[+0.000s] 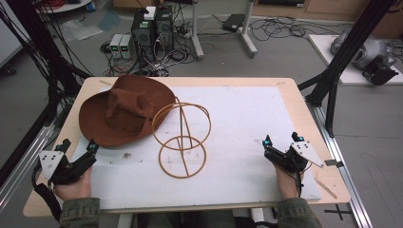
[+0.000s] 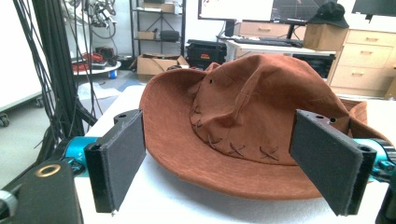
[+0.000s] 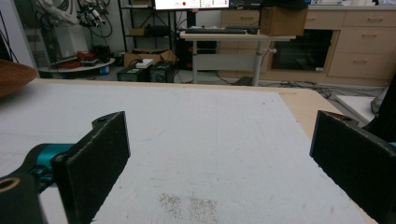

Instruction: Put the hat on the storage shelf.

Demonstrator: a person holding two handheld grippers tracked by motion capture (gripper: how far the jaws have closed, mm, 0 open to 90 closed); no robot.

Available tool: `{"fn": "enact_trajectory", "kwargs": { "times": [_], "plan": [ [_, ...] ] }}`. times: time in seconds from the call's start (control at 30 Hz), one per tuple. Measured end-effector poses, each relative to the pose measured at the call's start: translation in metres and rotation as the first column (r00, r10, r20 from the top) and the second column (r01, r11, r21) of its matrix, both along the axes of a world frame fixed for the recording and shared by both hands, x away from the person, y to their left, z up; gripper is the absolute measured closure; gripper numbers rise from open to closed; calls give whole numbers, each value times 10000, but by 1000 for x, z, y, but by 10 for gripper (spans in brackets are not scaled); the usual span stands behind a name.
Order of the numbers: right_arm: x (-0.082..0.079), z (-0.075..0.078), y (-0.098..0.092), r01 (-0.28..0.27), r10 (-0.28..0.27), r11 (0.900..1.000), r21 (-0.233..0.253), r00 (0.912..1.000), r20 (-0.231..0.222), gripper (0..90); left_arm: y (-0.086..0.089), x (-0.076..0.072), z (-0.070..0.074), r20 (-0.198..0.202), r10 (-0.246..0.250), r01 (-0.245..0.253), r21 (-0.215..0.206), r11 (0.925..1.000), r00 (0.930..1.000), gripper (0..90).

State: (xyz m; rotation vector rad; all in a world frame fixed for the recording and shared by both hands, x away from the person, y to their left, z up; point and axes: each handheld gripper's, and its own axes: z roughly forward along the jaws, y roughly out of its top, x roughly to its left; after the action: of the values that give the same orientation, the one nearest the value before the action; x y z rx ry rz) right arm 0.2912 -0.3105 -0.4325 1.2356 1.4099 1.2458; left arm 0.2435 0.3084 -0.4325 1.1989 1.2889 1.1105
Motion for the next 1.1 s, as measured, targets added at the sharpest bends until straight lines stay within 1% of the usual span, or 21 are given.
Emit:
{"fn": "enact_trajectory", "kwargs": {
  "times": [0.2,0.27,0.33,0.37,0.53,0.57,0.6,0.67,0.77,0.87,0.9,1.0,1.1],
  "plan": [
    [0,0,0,-106,106,9999,3,9999,-61,40,1,1,-1,-42,-12,11,-80,10000,10000,176],
    [0,0,0,-134,136,9999,81,9998,-137,40,2,1,-1,-81,-78,77,-135,9999,9999,176],
    [1,0,-1,-141,142,9999,91,9998,-102,40,3,1,-2,-80,-94,92,-166,9998,9999,176],
    [0,1,-1,-119,122,9997,196,9998,-155,40,3,1,-2,-64,-99,98,-175,9998,9999,176],
    [-2,6,0,-101,100,9997,235,9999,46,41,4,0,-1,84,-113,115,-230,9997,9999,174],
    [-2,7,0,-184,178,9995,243,9996,234,42,4,0,-1,82,-139,141,-231,9996,9999,174],
    [-2,8,1,-192,181,9989,428,9995,263,41,4,1,-1,66,-138,139,-222,9997,9999,174],
    [-2,8,1,-179,166,9988,448,9995,284,42,3,1,-1,111,-170,173,-221,9996,9998,174],
    [-2,8,1,-79,68,9989,464,9997,231,43,3,0,-1,62,-136,137,-133,9998,9999,174],
    [-2,7,0,-33,20,9993,370,9994,360,43,3,0,-1,59,-100,100,-141,9999,9999,174],
    [-2,7,0,-80,65,9989,452,9994,328,43,4,1,-1,53,-113,114,-158,9998,9999,174],
    [-1,7,0,-170,149,9981,596,9993,355,43,4,1,-1,5,-228,228,-229,9995,9997,174],
    [-1,6,1,-300,280,9977,607,9990,339,43,3,3,0,72,-547,549,-375,9978,9985,170]
  ]
}}
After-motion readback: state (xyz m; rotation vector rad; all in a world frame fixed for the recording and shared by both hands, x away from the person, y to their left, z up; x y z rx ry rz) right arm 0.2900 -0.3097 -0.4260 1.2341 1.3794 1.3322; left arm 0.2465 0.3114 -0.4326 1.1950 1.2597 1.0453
